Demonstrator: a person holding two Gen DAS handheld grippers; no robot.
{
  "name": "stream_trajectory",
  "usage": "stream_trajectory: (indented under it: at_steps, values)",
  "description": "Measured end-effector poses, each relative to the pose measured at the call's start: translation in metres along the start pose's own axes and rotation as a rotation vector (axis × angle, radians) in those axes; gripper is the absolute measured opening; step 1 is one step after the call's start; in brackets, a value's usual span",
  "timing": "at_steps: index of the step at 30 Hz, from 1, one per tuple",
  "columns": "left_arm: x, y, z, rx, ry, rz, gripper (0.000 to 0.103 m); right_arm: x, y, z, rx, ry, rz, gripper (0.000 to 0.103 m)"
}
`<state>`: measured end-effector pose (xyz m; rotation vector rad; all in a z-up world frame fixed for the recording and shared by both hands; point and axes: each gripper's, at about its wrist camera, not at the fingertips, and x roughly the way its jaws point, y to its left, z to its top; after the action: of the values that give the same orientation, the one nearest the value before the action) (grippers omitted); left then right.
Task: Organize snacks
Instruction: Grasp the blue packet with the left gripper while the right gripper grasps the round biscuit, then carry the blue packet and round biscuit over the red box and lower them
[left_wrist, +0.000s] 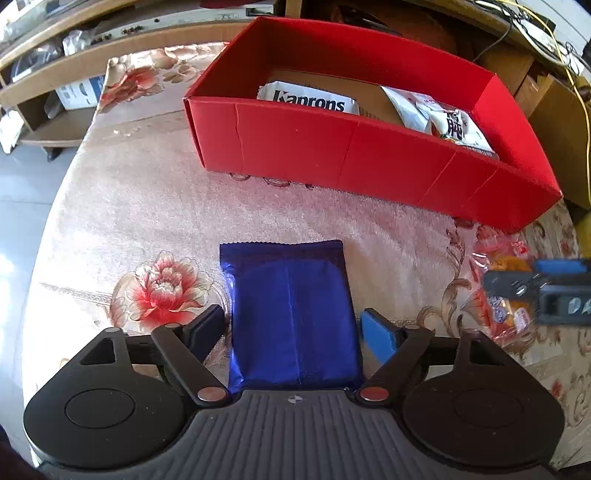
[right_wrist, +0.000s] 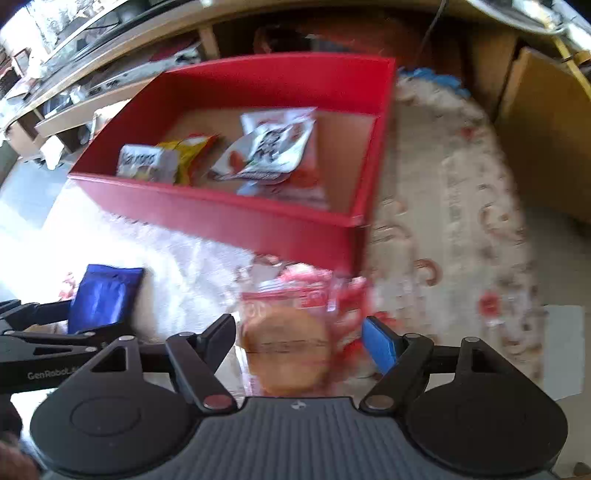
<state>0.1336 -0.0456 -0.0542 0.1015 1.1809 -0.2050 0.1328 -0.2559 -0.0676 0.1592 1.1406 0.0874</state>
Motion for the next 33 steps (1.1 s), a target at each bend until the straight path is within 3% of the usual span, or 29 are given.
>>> stream_trajectory:
  at_steps: [3, 6, 10, 12, 13, 15, 17, 23, 33]
  values:
    - [0.004, 0.000, 0.004, 0.002, -0.001, -0.001, 0.091, 0.005, 0.008, 0.000, -0.035, 0.008, 0.000, 0.067]
    - [0.009, -0.004, 0.005, 0.015, -0.002, 0.009, 0.096, 0.011, 0.012, 0.000, -0.056, 0.007, -0.017, 0.074]
    - [0.009, -0.008, 0.001, 0.061, -0.017, 0.042, 0.094, 0.016, 0.018, -0.003, -0.076, 0.002, -0.011, 0.088]
    - [0.007, -0.009, -0.003, 0.074, -0.027, 0.042, 0.090, 0.017, 0.022, -0.007, -0.115, -0.003, -0.020, 0.089]
    - [0.006, -0.008, -0.004, 0.076, -0.031, 0.042, 0.086, 0.017, 0.023, -0.009, -0.127, 0.000, -0.031, 0.086]
    - [0.002, -0.007, -0.005, 0.080, -0.037, 0.038, 0.078, 0.015, 0.027, -0.013, -0.159, -0.007, -0.076, 0.070]
    - [-0.002, -0.009, -0.007, 0.091, -0.041, 0.034, 0.073, 0.010, 0.029, -0.016, -0.169, -0.019, -0.093, 0.047]
    - [-0.010, -0.012, -0.011, 0.121, -0.052, 0.011, 0.072, -0.003, 0.033, -0.028, -0.193, -0.044, -0.135, 0.048]
    - [-0.043, -0.017, -0.007, 0.128, -0.161, -0.025, 0.072, -0.048, 0.043, -0.027, -0.156, -0.180, -0.067, 0.048]
